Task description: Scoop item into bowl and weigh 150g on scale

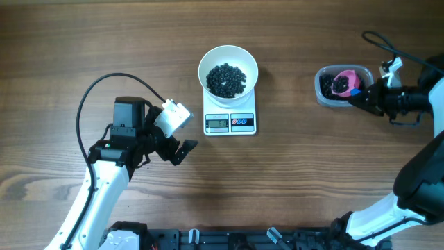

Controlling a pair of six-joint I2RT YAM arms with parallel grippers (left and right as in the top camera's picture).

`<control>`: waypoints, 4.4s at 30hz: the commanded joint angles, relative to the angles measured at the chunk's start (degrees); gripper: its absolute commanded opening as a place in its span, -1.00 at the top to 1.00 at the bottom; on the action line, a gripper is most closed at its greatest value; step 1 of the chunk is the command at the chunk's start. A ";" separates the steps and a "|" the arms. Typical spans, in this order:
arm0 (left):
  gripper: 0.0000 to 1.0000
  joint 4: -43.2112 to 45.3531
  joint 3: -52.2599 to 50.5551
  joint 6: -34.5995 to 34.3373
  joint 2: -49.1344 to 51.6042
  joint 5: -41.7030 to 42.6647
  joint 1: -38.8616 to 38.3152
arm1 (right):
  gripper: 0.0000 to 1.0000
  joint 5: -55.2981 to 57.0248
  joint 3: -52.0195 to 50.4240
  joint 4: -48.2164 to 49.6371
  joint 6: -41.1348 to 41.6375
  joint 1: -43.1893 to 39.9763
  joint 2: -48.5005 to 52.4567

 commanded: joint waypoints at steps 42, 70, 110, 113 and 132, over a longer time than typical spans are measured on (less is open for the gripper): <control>-1.00 0.13 -0.59 1.05 -0.52 1.07 -0.37 | 0.91 8.15 11.98 12.09 18.78 41.31 -3.58; -1.00 0.13 -0.59 1.05 -0.52 1.09 -0.37 | 0.91 59.95 14.21 19.08 11.67 64.32 -12.52; -1.00 0.13 -0.59 1.05 -0.52 1.07 -0.37 | 0.91 50.25 5.18 4.44 11.93 22.91 -9.16; -1.00 0.13 -0.59 1.07 -0.52 1.09 -0.37 | 0.91 50.27 4.79 4.15 12.68 22.91 -5.90; -1.00 0.13 -0.59 1.07 -0.52 1.07 -0.37 | 0.91 38.10 4.76 3.96 7.63 22.91 4.46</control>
